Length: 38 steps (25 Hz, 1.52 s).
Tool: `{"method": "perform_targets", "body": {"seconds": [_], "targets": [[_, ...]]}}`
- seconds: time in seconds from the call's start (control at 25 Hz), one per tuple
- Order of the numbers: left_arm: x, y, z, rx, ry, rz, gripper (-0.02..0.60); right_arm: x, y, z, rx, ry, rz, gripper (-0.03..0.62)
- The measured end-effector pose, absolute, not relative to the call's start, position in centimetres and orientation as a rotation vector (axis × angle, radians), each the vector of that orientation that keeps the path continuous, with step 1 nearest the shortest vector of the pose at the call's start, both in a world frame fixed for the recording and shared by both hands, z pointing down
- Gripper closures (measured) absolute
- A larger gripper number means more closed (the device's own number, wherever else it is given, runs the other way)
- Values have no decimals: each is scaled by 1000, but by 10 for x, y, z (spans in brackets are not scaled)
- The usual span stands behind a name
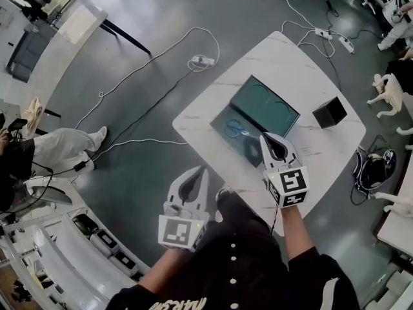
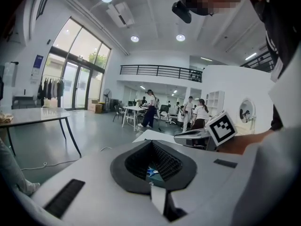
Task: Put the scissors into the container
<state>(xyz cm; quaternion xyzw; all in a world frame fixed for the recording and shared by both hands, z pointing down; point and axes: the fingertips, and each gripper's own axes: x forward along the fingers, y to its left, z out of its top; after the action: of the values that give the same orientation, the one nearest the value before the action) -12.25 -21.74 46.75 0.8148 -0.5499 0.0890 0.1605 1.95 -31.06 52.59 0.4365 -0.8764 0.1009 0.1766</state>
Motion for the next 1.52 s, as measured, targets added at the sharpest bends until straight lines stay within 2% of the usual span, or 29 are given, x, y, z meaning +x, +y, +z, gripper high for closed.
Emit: {"method": "perform_targets", "body": {"seconds": [0.28,0.92,1.52], "targets": [[-128,-206,436,2424,-1617,208,557,48,-263,453,1427,-2549,192,580],[-118,-167,378,2551,-1681,61,557,105,-175,351,1756,-2677,-34,580],[-113,-141,367,2572,-1715,55,557,127,-139,351,1834,-2606,-66,580]]}}
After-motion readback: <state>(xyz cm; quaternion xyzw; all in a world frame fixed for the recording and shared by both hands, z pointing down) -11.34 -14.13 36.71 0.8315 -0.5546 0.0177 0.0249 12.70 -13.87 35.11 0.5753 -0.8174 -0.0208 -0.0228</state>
